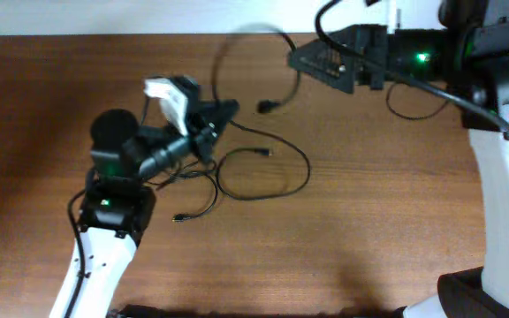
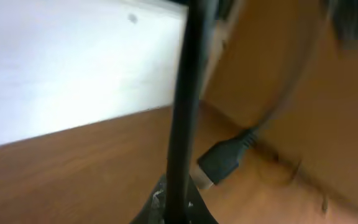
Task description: Untangle cables
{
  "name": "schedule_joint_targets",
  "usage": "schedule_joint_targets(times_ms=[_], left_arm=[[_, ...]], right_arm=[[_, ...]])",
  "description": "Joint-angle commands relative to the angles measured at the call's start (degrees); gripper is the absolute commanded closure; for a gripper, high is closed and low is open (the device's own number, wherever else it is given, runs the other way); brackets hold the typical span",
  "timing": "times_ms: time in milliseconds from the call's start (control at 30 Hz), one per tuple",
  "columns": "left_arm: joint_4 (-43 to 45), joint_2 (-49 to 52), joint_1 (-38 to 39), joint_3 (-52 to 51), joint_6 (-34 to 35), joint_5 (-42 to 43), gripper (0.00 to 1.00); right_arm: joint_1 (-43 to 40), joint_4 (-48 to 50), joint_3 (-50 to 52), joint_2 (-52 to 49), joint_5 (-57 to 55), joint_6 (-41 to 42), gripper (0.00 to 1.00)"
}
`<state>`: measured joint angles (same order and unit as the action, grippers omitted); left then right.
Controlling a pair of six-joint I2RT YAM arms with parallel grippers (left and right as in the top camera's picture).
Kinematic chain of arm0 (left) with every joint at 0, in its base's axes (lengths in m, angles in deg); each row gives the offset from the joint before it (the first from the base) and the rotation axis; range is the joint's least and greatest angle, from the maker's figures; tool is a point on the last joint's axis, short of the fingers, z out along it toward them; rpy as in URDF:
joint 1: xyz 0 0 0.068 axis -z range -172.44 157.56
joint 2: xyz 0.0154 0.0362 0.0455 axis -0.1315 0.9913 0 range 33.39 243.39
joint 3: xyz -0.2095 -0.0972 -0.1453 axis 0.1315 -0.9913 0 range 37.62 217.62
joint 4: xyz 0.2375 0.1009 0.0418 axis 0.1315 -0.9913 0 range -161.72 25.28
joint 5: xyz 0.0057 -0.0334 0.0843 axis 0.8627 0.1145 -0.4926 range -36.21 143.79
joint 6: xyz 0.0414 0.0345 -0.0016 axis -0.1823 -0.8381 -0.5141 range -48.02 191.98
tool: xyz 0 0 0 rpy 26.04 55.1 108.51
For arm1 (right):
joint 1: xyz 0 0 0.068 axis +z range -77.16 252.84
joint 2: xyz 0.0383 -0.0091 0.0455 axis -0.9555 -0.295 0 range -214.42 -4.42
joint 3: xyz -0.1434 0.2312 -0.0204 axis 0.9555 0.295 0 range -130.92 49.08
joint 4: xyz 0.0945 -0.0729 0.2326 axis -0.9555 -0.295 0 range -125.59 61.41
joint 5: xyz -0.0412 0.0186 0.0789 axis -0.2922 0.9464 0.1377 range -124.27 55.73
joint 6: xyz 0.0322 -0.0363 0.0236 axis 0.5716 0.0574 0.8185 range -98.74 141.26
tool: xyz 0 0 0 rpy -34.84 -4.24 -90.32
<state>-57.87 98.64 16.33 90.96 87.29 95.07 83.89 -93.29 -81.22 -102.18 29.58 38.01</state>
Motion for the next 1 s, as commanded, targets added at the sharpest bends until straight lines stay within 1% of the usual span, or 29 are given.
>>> schedule_joint_targets(times_ms=[0,33,67,133,200,233,300,333,367,400,433,500,567,600,633,667,833,867,900,933,967], left_arm=[[4.6,-0.3,-2.6,0.3,25.6,-2.5,1.0],[6.8,-0.3,-2.6,0.3,30.2,-2.5,1.0],[9.7,-0.3,-2.6,0.3,36.7,-2.8,1.0],[15.4,-0.3,-2.6,0.3,50.4,-3.6,1.0],[20.1,-0.3,-2.4,0.3,62.9,-2.6,1.0],[22.1,-0.3,-2.4,0.3,66.2,-1.6,1.0],[22.7,-0.4,-2.4,0.3,69.5,-1.4,1.0],[22.7,-0.4,-2.4,0.3,73.8,-1.5,1.0],[23.3,-0.4,-2.4,0.3,77.0,-1.3,1.0],[24.4,-0.4,-2.4,0.3,79.0,-0.4,1.0],[25.4,-0.3,-2.4,0.3,79.4,0.0,1.0],[26.8,-0.4,-2.4,0.4,79.4,-0.2,1.0],[27.2,-0.4,-2.4,0.4,81.6,-1.1,1.0],[27.2,-0.4,-2.4,0.5,81.8,-2.6,1.0],[27.2,-0.4,-2.4,0.7,81.7,-4.3,1.0],[27.2,-0.4,-2.4,0.8,81.7,-5.7,1.0],[26.9,-0.4,-2.6,1.1,81.7,-7.1,1.0],[26.9,-0.4,-2.6,1.1,81.4,-7.0,0.95],[26.9,-0.4,-2.6,1.1,81.1,-7.0,0.77],[26.9,-0.4,-2.6,1.1,79.1,-6.3,0.52],[26.9,-0.4,-2.6,1.1,76.5,-5.3,0.22]], right_arm=[[-1.7,-9.8,-0.4,-0.2,-17.6,-21.6,0.01],[-1.3,-13.2,-0.4,-0.4,-22.5,-25.0,0.01],[-0.8,-16.0,-0.4,-0.8,-24.8,-28.5,0.01],[0.3,-20.1,-0.3,-2.1,-26.1,-34.1,0.01],[1.2,-22.6,-0.2,-4.0,-26.0,-39.7,0.01],[1.5,-22.7,0.0,-5.1,-26.0,-40.5,0.01],[2.1,-22.7,0.0,-7.0,-25.7,-40.5,0.01],[2.9,-22.7,0.0,-8.4,-25.3,-41.4,0.06],[4.0,-22.7,0.0,-9.8,-24.9,-45.5,0.15],[5.2,-22.6,0.0,-10.9,-24.9,-48.4,0.14],[6.0,-22.4,0.0,-11.6,-24.6,-50.4,0.12],[8.2,-22.3,0.0,-12.5,-21.2,-55.3,0.12],[10.7,-21.0,0.0,-12.9,-20.5,-56.0,0.13],[11.7,-20.8,0.0,-13.0,-20.6,-56.0,0.26],[12.4,-20.7,0.0,-13.0,-20.6,-57.0,0.64],[13.0,-21.0,0.0,-13.0,-20.8,-57.0,0.96],[11.4,-22.1,0.0,-13.0,-20.9,-56.8,0.96],[11.0,-22.6,0.0,-13.0,-20.8,-56.8,0.96],[10.5,-22.6,0.0,-13.0,-19.8,-54.1,0.96],[10.2,-22.1,-0.2,-12.8,-17.5,-50.2,0.96],[9.5,-21.3,-0.7,-12.5,-15.6,-47.3,0.96]])
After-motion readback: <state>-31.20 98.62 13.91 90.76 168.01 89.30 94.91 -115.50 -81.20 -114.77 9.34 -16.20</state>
